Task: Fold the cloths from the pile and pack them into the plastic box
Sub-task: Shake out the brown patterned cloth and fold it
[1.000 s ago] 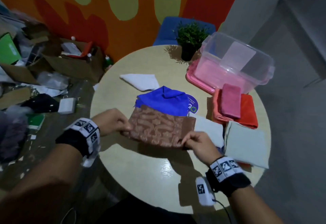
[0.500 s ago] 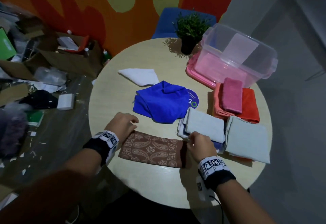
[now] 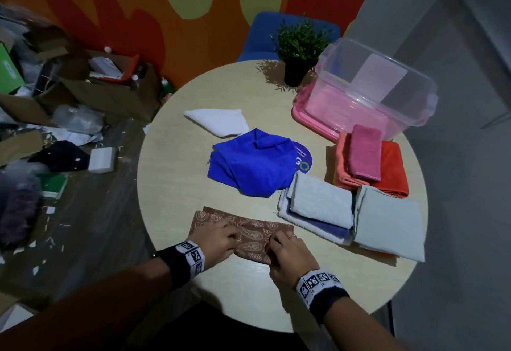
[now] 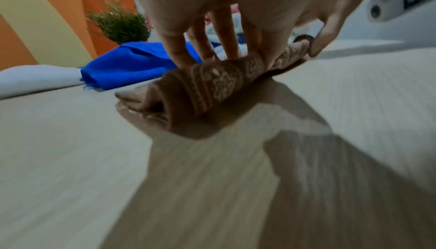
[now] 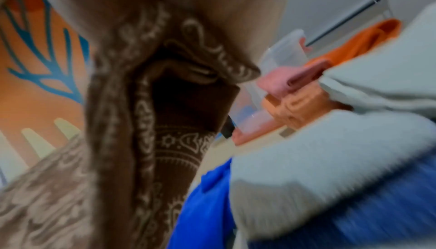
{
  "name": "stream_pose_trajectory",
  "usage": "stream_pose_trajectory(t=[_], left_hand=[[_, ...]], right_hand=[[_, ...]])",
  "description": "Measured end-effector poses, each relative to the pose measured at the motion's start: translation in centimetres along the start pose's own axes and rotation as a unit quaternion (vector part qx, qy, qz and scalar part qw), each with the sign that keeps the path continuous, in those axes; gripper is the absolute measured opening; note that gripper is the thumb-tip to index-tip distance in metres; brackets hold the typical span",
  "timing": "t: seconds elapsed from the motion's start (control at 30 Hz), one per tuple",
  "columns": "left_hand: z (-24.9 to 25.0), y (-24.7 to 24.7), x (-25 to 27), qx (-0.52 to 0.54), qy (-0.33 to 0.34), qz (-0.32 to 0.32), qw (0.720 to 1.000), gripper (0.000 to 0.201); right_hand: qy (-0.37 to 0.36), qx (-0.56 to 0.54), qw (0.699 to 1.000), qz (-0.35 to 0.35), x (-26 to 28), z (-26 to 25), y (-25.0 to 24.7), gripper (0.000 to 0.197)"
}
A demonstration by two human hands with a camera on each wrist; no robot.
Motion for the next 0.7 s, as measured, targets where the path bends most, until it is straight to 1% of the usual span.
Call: stream_pose_trajectory(t=[0.03, 0.07, 0.1, 0.13, 0.17, 0.2, 0.23, 0.27, 0.3, 0.33, 0.37, 0.4, 0.5, 0.53, 0.6, 0.63, 0.7], left_hand=[[0.1, -0.8, -0.3, 0.035, -0.012, 0.003, 0.999, 0.017], [0.0, -1.7, -0.6, 0.064, -0.040, 0.010, 0.997, 0.017], [-0.3, -2.7, -0.8, 0.107, -0.082, 0.006, 0.991, 0.017], [-0.8, -3.5, -1.1, 0.168, -0.122, 0.006, 0.978, 0.017], [-1.3, -4.2, -1.3, 0.244, -0.151, 0.011, 0.958, 0.014], [-1.4, -4.9, -1.6, 0.312, -0.168, 0.017, 0.935, 0.011], [-1.4, -5.5, -2.0, 0.360, -0.169, 0.016, 0.917, 0.012], [-0.9, -6.0, -2.4, 0.392, -0.159, -0.005, 0.906, 0.021], [0.0, -6.5, -2.9, 0.424, -0.140, -0.041, 0.894, 0.030], [1.1, -6.9, -3.4, 0.453, -0.116, -0.076, 0.881, 0.033], [2.1, -7.4, -4.0, 0.476, -0.094, -0.089, 0.870, 0.030], [2.9, -7.9, -4.5, 0.497, -0.082, -0.089, 0.859, 0.026], [4.3, -9.7, -5.9, 0.586, -0.057, -0.040, 0.808, 0.026], [4.6, -10.3, -6.3, 0.608, -0.050, -0.019, 0.792, 0.025], [5.0, -11.6, -7.0, 0.626, -0.044, 0.010, 0.779, 0.019], [5.2, -12.2, -7.3, 0.629, -0.038, 0.015, 0.776, 0.019], [5.7, -13.4, -7.8, 0.630, -0.019, 0.011, 0.776, 0.019]], right_hand=[[0.013, -0.011, 1.000, 0.011, 0.1, 0.3, -0.4, 0.020], [0.039, -0.046, 0.998, 0.022, 0.3, 0.8, -1.0, 0.015], [0.076, -0.104, 0.991, 0.040, 0.4, 1.6, -2.0, 0.010], [0.110, -0.184, 0.975, 0.060, 0.5, 2.3, -3.2, 0.007], [0.135, -0.271, 0.949, 0.083, 0.5, 2.9, -4.5, 0.012], [0.140, -0.343, 0.921, 0.120, 0.5, 3.4, -6.2, 0.022], [0.139, -0.395, 0.892, 0.168, 0.5, 3.8, -8.1, 0.031], [0.134, -0.438, 0.864, 0.211, 0.5, 4.2, -9.9, 0.035], [0.124, -0.470, 0.841, 0.238, 0.3, 4.5, -11.8, 0.034], [0.111, -0.492, 0.826, 0.250, 0.1, 4.6, -13.4, 0.033], [0.096, -0.501, 0.822, 0.254, -0.2, 4.7, -14.8, 0.032], [0.088, -0.486, 0.830, 0.258, -0.4, 5.0, -15.9, 0.032], [0.097, -0.343, 0.889, 0.288, -0.6, 6.3, -18.3, 0.033], [0.093, -0.313, 0.895, 0.302, -0.2, 6.6, -18.9, 0.033], [0.071, -0.307, 0.890, 0.329, 0.7, 6.6, -19.8, 0.030], [0.061, -0.321, 0.887, 0.327, 1.1, 6.4, -19.9, 0.030], [0.042, -0.405, 0.871, 0.275, 1.8, 5.4, -19.5, 0.036]])
Point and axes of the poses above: each hand's wrist, its own x-axis away from the middle knuckle, its own y-axis out of the palm, z = x × y, the point moved 5 cm from there along -x, towards the middle knuckle, and after that the axes turned 1 degree about z, right-handed, at the moved point
